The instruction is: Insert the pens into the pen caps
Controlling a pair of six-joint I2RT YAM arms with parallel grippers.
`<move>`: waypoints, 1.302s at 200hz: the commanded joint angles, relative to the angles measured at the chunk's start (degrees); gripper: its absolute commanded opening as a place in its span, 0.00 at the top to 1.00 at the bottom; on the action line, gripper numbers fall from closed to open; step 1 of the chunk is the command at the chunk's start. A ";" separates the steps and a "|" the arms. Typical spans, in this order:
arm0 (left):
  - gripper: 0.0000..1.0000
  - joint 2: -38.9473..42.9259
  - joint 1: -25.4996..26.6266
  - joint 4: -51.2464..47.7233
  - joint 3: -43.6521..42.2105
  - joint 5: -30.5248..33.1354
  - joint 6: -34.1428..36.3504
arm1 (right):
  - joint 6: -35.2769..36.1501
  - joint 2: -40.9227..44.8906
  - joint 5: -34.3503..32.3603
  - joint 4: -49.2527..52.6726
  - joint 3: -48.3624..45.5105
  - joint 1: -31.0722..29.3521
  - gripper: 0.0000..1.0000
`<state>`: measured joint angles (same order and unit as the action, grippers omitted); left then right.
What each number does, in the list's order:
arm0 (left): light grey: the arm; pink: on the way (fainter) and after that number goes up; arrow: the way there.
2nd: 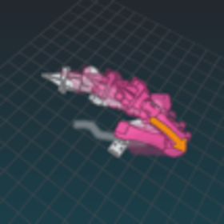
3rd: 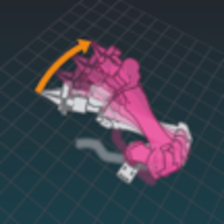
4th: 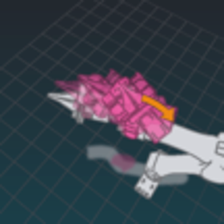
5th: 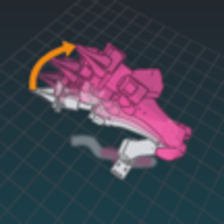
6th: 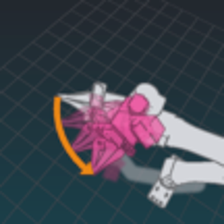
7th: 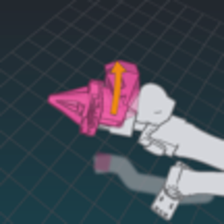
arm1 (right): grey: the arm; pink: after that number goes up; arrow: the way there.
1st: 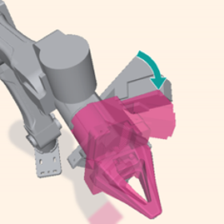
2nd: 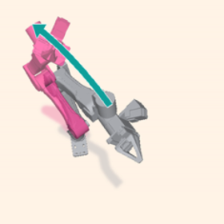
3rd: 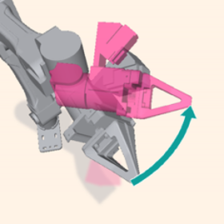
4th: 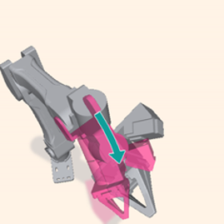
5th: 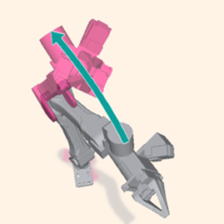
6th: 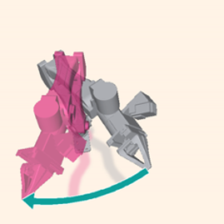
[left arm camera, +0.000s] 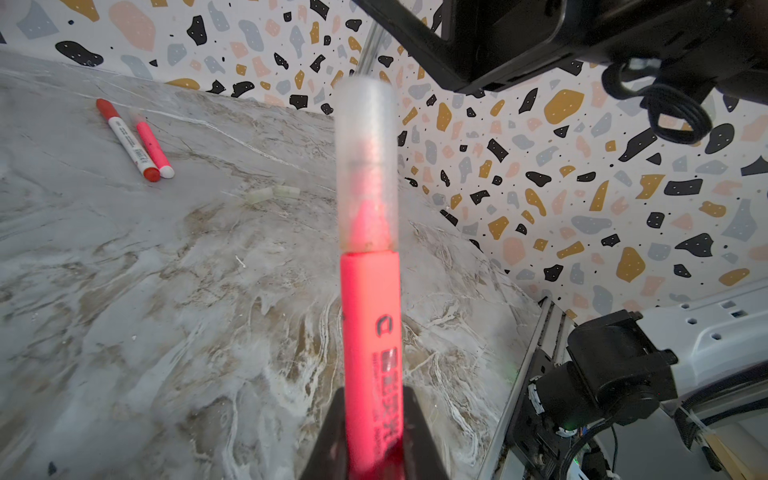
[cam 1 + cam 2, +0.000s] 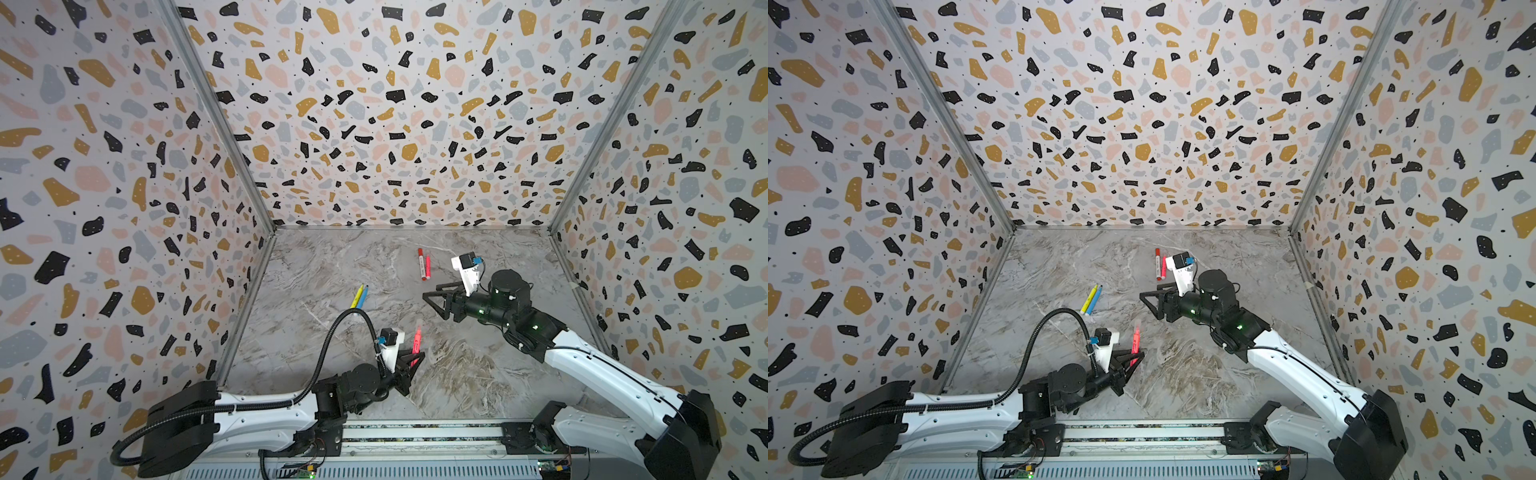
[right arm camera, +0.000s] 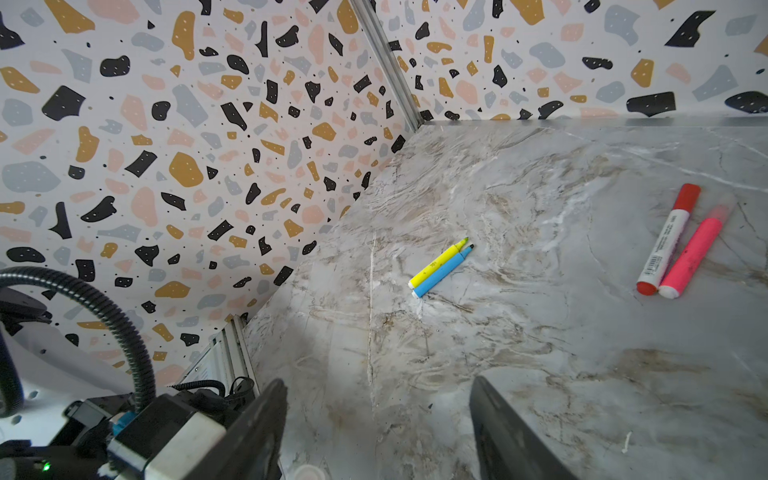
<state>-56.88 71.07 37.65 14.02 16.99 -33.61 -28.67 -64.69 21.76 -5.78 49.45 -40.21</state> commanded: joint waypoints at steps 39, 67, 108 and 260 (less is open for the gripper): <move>1.00 0.94 0.26 2.96 -0.40 1.02 0.93 | -0.74 -2.68 3.73 -2.93 1.30 -3.63 0.32; 1.00 1.01 0.21 3.37 -0.57 1.11 0.65 | -1.00 -3.16 3.80 -3.23 0.18 -4.96 0.33; 1.00 0.72 0.22 3.50 -0.16 1.23 0.65 | -1.76 -2.77 3.82 -4.67 -2.19 -6.35 0.36; 1.00 2.95 0.12 4.69 0.61 3.50 -0.46 | -7.78 -4.07 -2.14 -14.41 -17.26 -15.09 1.00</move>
<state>-56.55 71.33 34.70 13.50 17.26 -33.82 -34.50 -67.79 21.85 -19.70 37.56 -51.35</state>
